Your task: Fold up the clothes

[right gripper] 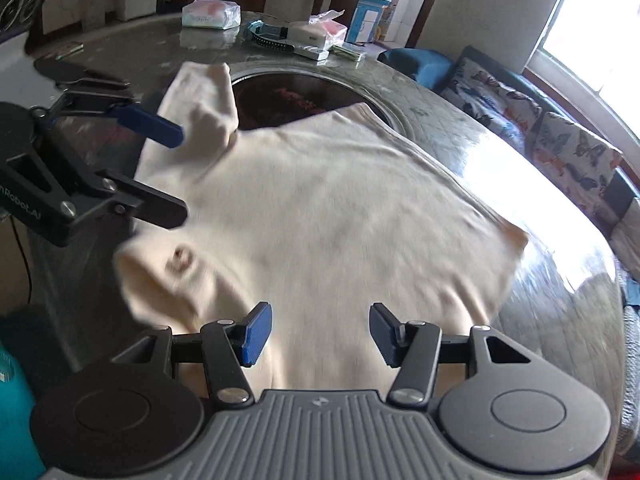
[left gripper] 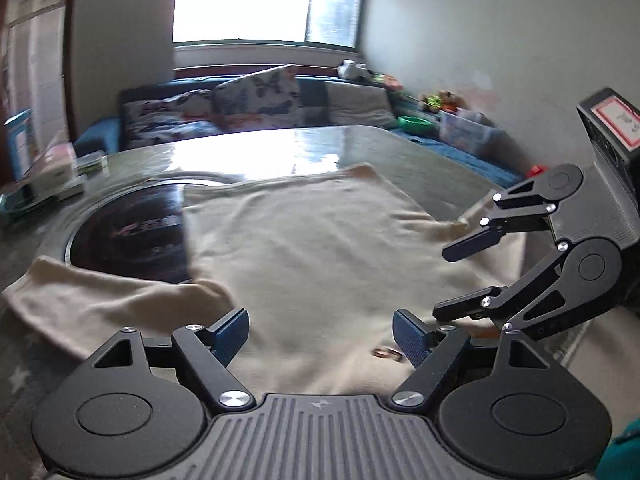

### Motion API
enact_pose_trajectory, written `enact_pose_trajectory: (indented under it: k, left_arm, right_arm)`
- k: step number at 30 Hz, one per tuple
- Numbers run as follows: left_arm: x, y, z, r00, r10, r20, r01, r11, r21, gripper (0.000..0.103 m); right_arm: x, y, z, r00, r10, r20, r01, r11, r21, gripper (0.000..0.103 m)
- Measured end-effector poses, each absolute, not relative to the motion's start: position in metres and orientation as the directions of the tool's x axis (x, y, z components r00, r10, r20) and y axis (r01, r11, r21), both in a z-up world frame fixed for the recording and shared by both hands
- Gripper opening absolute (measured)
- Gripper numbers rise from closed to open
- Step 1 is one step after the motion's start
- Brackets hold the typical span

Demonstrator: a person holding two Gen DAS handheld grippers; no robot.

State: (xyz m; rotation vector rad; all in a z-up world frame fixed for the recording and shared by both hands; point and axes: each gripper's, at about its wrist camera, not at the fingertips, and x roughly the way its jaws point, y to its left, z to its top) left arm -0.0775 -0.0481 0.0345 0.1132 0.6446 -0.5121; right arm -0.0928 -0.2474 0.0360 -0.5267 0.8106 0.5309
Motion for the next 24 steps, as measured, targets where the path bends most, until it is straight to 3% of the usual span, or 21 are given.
enact_pose_trajectory:
  k: [8, 14, 18, 22, 24]
  left_arm:
    - [-0.092, -0.074, 0.018, 0.651, -0.416, -0.635, 0.568, 0.822, 0.044, 0.081]
    - [-0.097, -0.075, 0.02, 0.664, -0.403, -0.63, 0.558, 0.828, 0.059, 0.079]
    - [-0.098, -0.071, 0.025, 0.679, -0.403, -0.613, 0.54, 0.841, 0.045, 0.071]
    - [-0.097, -0.066, 0.029, 0.688, -0.41, -0.599, 0.525, 0.851, 0.021, 0.054]
    - [-0.098, -0.065, 0.034, 0.684, -0.417, -0.599, 0.526, 0.851, 0.009, 0.046]
  right_arm:
    - [-0.127, -0.263, 0.037, 0.613, 0.247, -0.751, -0.607, 0.755, -0.248, 0.055]
    - [-0.134, -0.259, 0.033, 0.571, 0.312, -0.759, -0.637, 0.752, -0.171, 0.051]
    - [-0.138, -0.261, 0.031, 0.574, 0.316, -0.755, -0.632, 0.758, -0.163, 0.034]
    - [-0.138, -0.264, 0.036, 0.582, 0.316, -0.749, -0.621, 0.767, -0.159, 0.013]
    - [-0.139, -0.265, 0.037, 0.586, 0.318, -0.746, -0.619, 0.769, -0.159, 0.01]
